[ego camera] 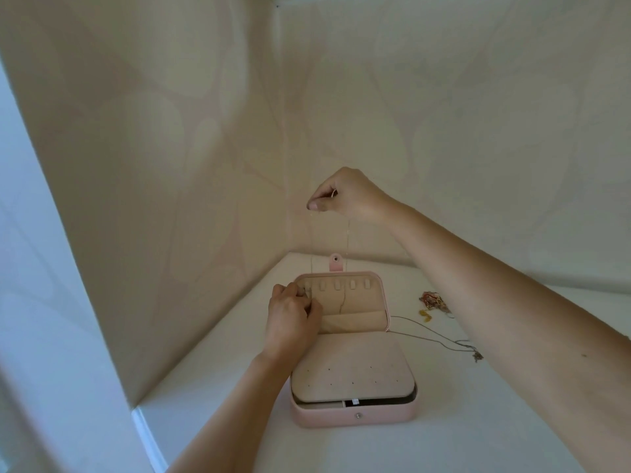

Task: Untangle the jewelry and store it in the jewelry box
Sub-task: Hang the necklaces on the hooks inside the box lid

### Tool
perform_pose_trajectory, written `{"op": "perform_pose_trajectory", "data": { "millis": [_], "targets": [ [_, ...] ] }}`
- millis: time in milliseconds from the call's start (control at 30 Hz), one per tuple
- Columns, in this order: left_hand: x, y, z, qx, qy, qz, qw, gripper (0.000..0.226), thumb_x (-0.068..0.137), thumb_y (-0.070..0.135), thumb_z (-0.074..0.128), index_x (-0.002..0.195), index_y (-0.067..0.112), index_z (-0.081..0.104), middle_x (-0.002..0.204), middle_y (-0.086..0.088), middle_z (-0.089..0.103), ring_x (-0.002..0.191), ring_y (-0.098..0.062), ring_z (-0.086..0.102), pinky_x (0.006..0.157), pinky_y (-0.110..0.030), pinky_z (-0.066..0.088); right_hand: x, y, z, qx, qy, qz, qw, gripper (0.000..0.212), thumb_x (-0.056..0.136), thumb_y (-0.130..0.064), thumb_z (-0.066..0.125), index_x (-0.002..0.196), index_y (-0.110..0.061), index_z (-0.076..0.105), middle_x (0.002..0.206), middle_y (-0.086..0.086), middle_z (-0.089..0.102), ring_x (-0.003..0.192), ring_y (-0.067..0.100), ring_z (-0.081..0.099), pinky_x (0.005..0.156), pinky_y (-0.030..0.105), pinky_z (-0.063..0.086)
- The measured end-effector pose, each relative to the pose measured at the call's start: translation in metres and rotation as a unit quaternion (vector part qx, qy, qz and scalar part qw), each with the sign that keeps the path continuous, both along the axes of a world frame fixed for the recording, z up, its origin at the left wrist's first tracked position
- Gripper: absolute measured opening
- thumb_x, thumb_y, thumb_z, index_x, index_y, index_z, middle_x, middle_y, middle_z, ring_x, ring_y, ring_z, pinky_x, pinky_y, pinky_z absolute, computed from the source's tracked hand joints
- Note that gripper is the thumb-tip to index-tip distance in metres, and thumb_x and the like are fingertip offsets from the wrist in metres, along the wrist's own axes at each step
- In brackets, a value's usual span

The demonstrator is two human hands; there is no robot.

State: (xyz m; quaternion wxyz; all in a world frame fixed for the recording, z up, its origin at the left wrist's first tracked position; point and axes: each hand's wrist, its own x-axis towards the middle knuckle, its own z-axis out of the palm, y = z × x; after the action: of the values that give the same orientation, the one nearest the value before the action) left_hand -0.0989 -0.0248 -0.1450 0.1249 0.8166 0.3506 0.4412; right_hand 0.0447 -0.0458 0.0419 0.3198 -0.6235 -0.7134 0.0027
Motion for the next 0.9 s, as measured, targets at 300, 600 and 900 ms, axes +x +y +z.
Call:
{"op": "perform_pose_trajectory", "data": {
  "millis": [300, 600, 900],
  "targets": [
    [0.001, 0.002, -0.001, -0.006, -0.013, -0.008, 1.000, 0.038, 0.086, 0.005, 0.057, 0.049, 0.003, 0.050, 0.070, -0.002, 0.050, 0.079, -0.025, 0.041, 0.067, -0.035, 0.041, -0.005, -0.016, -0.065, -0.043, 0.055, 0.001, 0.998, 0.010, 0.083, -0.014, 0.070, 0.088, -0.008, 0.076, 0.075, -0.007, 0.070, 0.055, -0.013, 0.054, 0.057, 0.003, 0.037],
    [0.004, 0.004, -0.002, 0.048, -0.005, 0.008, 0.999, 0.043, 0.086, 0.010, 0.059, 0.044, 0.003, 0.052, 0.060, -0.007, 0.054, 0.070, -0.025, 0.044, 0.058, -0.037, 0.044, -0.002, -0.024, -0.122, -0.003, -0.057, -0.057, 0.997, 0.017, 0.091, -0.022, 0.060, 0.095, -0.015, 0.075, 0.084, -0.005, 0.063, 0.070, 0.009, 0.055, 0.070, 0.029, 0.045],
    [0.009, 0.008, -0.005, 0.144, 0.012, -0.002, 0.989, 0.041, 0.081, 0.022, 0.044, 0.045, 0.005, 0.050, 0.058, -0.005, 0.054, 0.062, -0.025, 0.046, 0.047, -0.033, 0.045, -0.003, -0.024, -0.131, 0.028, 0.021, -0.121, 0.992, 0.014, 0.090, -0.030, 0.060, 0.088, -0.029, 0.075, 0.079, -0.018, 0.066, 0.086, 0.003, 0.060, 0.070, 0.023, 0.039]
  ]
}}
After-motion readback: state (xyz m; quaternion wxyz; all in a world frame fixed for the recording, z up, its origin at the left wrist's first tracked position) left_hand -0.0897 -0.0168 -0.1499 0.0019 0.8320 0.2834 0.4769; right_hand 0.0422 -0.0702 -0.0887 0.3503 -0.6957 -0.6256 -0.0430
